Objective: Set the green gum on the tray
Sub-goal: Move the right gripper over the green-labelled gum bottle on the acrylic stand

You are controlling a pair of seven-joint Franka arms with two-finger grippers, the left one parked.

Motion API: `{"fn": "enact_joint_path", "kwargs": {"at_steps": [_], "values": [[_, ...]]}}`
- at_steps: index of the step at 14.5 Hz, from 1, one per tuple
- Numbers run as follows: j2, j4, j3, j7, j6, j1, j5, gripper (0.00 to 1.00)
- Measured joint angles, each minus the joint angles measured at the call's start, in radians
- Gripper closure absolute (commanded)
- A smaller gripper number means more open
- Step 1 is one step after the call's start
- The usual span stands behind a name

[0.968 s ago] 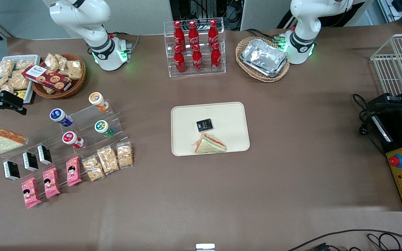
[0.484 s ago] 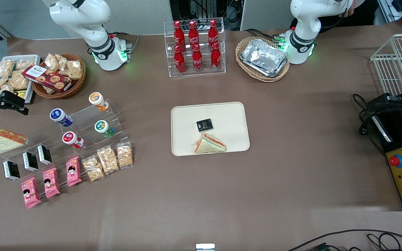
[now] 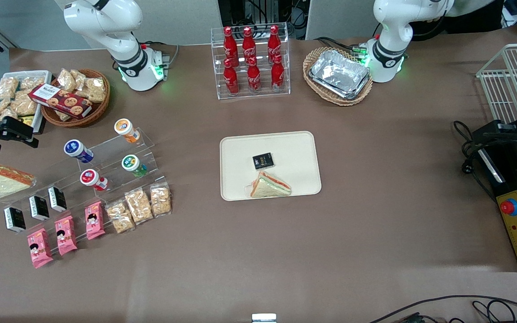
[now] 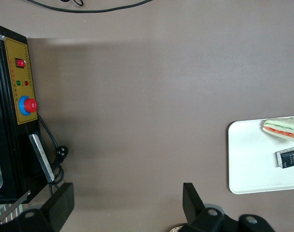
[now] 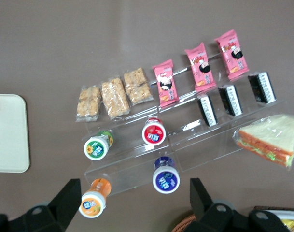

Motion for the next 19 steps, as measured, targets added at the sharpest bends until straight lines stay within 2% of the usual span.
{"fn": "enact_joint_path", "kwargs": {"at_steps": [5, 9, 14, 19], "values": [[-0.013, -0.018, 0.014, 0.104, -0.069, 0.025, 0.025, 0.0], [-0.106, -0.13, 0.035, 0.25, -0.063, 0.094, 0.033, 0.0], [-0.262, -0.352, 0.134, 0.374, 0.059, 0.111, 0.034, 0.0], [-0.293, -0.422, 0.147, 0.387, 0.095, 0.111, 0.034, 0.0]]}}
